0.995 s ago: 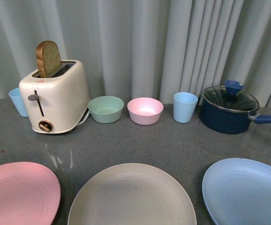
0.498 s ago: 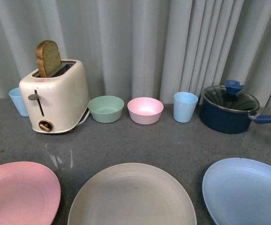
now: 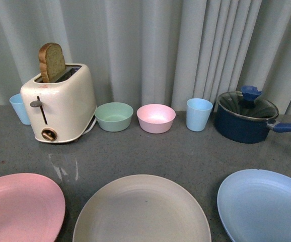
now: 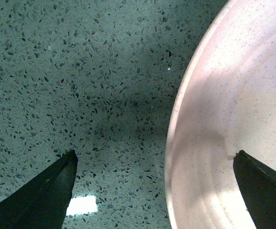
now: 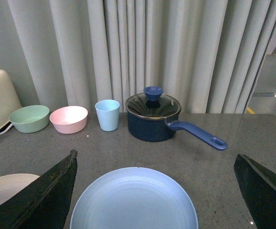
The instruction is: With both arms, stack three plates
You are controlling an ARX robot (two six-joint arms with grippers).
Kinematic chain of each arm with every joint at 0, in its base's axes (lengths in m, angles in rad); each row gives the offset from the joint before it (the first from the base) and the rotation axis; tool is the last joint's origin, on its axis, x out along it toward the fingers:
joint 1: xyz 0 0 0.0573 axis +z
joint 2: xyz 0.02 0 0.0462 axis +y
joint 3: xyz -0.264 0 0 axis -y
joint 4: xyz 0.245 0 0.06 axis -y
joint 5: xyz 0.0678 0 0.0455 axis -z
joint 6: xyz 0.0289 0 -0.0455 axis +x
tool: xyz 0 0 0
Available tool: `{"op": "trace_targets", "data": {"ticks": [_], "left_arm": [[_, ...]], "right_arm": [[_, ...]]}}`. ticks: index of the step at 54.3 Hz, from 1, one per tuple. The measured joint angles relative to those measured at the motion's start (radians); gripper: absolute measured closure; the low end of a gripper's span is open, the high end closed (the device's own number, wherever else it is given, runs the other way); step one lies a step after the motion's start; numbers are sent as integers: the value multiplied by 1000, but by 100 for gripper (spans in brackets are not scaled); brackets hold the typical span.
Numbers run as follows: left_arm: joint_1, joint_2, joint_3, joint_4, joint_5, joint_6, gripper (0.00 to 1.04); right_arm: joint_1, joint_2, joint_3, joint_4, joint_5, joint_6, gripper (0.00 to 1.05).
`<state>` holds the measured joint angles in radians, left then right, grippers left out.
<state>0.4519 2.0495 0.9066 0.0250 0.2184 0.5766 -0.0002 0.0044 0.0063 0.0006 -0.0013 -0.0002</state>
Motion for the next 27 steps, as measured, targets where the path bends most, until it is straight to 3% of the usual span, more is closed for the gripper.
{"op": "trace_targets", "data": {"ticks": [9, 27], "left_arm": [[-3, 6, 0, -17, -5, 6, 7], [-2, 9, 1, -40, -7, 19, 57]], "right_arm": [[0, 0, 0, 0, 0, 0, 7], [0, 0, 0, 0, 0, 0, 7]]}}
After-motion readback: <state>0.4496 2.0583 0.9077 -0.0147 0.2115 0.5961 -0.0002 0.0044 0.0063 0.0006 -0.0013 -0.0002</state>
